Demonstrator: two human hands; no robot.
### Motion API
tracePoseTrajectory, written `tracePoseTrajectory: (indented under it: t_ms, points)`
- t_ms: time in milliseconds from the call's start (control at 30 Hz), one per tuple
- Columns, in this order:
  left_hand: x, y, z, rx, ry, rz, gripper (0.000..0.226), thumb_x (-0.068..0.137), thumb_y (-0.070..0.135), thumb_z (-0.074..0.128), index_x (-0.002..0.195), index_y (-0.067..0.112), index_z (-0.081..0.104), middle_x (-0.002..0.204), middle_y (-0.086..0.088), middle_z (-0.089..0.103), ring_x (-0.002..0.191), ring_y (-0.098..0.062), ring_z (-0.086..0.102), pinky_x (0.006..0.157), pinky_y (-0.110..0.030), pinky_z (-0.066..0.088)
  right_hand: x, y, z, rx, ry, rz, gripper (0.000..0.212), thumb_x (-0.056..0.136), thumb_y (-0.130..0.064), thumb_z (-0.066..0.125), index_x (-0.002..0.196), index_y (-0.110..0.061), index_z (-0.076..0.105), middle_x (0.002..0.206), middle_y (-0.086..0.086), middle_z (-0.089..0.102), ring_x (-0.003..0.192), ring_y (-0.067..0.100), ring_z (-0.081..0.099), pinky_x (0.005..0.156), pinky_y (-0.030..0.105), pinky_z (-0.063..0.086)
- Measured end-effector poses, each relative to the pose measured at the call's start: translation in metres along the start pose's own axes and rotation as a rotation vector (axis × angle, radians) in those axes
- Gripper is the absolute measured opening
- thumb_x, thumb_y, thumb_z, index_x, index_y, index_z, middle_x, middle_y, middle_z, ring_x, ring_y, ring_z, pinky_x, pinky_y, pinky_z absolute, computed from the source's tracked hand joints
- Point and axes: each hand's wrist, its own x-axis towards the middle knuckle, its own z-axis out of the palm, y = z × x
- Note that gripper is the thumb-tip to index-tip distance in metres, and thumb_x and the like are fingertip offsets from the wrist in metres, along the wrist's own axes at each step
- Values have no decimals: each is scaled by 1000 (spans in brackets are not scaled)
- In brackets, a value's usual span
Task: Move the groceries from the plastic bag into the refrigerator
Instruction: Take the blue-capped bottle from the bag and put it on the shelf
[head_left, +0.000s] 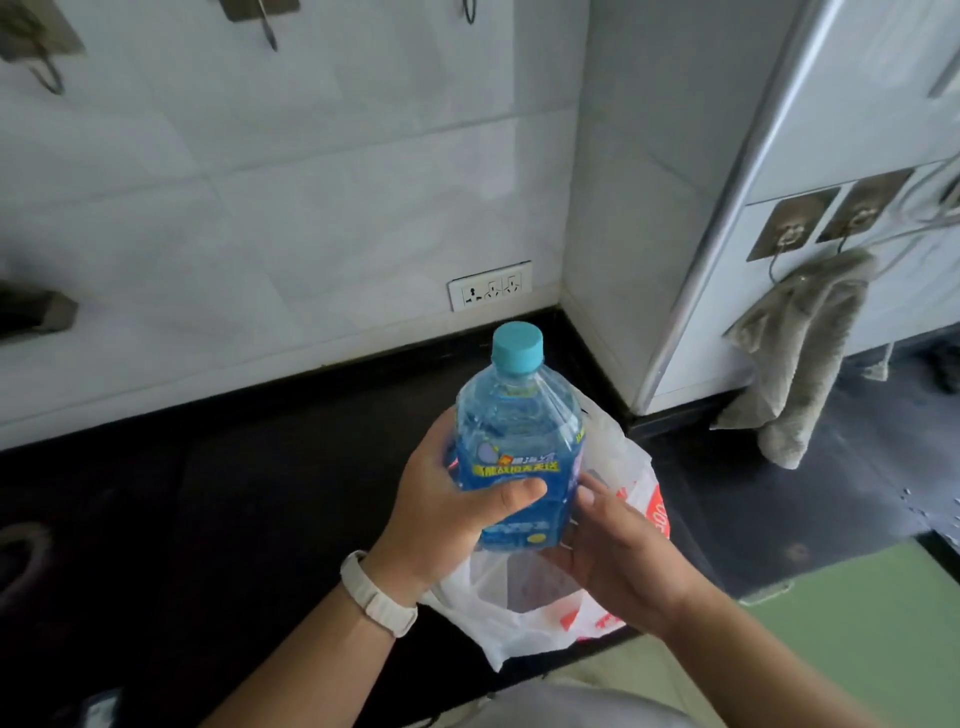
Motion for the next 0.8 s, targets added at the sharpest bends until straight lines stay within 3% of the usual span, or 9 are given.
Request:
tracePoseTrajectory:
  t_ms: [267,367,433,567,633,700,800]
  points:
    - [-18,22,49,-9,219,26,64,69,14,84,126,8,55,118,-18,67,110,-36,66,94,-56,53,-8,-41,-20,-35,-153,107,63,86,-38,66,141,-13,49,143,19,51,128,36,52,101,44,45]
    - [-28,26,66,-9,317,30,63,70,13,84,125,9,56,118,-18,67,111,-37,65,95,-56,52,-10,-50,-25,-45,-220,153,64,86,-41,68,140,-11,49,142,20,51,127,36,52,100,43,46]
    - [-37,29,78,-2,400,33,60,68,12,84,123,11,59,116,-16,69,110,-34,66,92,-48,55,-10,-54,-27,-55,-276,182,69,82,-43,72,139,-11,51,141,19,53,125,34,55,98,42,48]
    - [-60,35,92,6,534,36,61,69,7,84,124,8,57,116,-14,69,109,-31,67,88,-38,55,-11,-51,-23,-116,-371,264,67,83,-45,66,140,-14,50,142,18,53,131,41,49,110,61,36]
    - [-74,37,94,16,623,31,62,68,8,85,124,8,57,115,-14,70,108,-31,67,87,-38,55,-9,-47,-16,-141,-402,315,68,82,-45,64,141,-15,49,142,17,53,130,40,49,111,63,32]
    - [-90,41,94,28,704,28,64,66,11,86,123,12,58,114,-11,71,108,-28,68,86,-37,56,-8,-42,-3,-147,-448,369,72,78,-44,67,140,-13,50,140,15,55,122,33,56,108,55,42]
    - [-117,47,89,24,815,43,67,60,14,88,121,14,59,111,-8,72,105,-26,69,84,-37,56,-6,-30,21,-130,-520,448,79,70,-44,80,137,-11,54,134,13,60,112,25,63,90,36,55]
